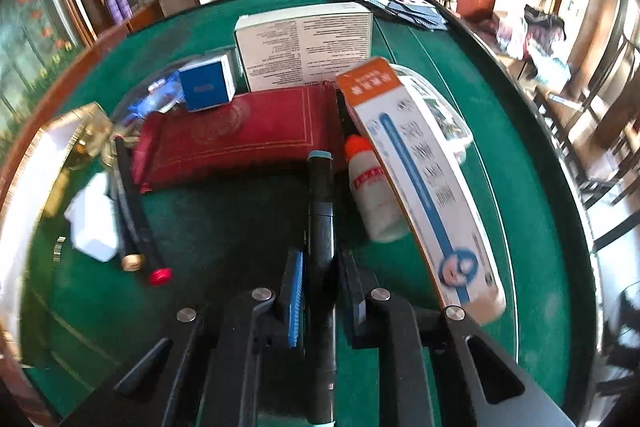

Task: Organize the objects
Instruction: 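Carry a black marker in each tool over the white tray, then lower both markers into the white tray and open both tools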

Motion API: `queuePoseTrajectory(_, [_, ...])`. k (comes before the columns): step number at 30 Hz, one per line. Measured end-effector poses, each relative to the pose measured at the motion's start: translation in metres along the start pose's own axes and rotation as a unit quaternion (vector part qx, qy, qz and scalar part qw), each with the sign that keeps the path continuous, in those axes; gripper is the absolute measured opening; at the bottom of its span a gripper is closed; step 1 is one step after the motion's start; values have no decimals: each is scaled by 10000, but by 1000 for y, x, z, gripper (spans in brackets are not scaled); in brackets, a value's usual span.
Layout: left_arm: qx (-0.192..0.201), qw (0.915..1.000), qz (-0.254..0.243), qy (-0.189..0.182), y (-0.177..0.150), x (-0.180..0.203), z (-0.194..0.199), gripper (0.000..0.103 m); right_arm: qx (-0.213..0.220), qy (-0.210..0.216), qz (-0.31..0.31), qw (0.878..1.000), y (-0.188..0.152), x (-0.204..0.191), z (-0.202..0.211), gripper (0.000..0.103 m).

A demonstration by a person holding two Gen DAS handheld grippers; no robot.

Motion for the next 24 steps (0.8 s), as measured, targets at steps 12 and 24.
queuePoseTrajectory(12, [106, 9990, 190, 390, 53, -43, 4, 14, 572, 2218, 534, 9719, 49, -136, 66, 16])
queuePoseTrajectory(24, [-697, 9934, 747, 516, 103, -82, -90, 14, -579, 2775, 752, 9560, 88, -272, -30, 16])
Point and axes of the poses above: each gripper's, at about its wrist camera, not at the fingertips, and z roughly against the way its jaws point, x to its right, y to its top, the point moved 8 cm from there along -z, roughly the way its jaws point, and after that the axes turned 7 degrees about z, right-handed, at the moved point
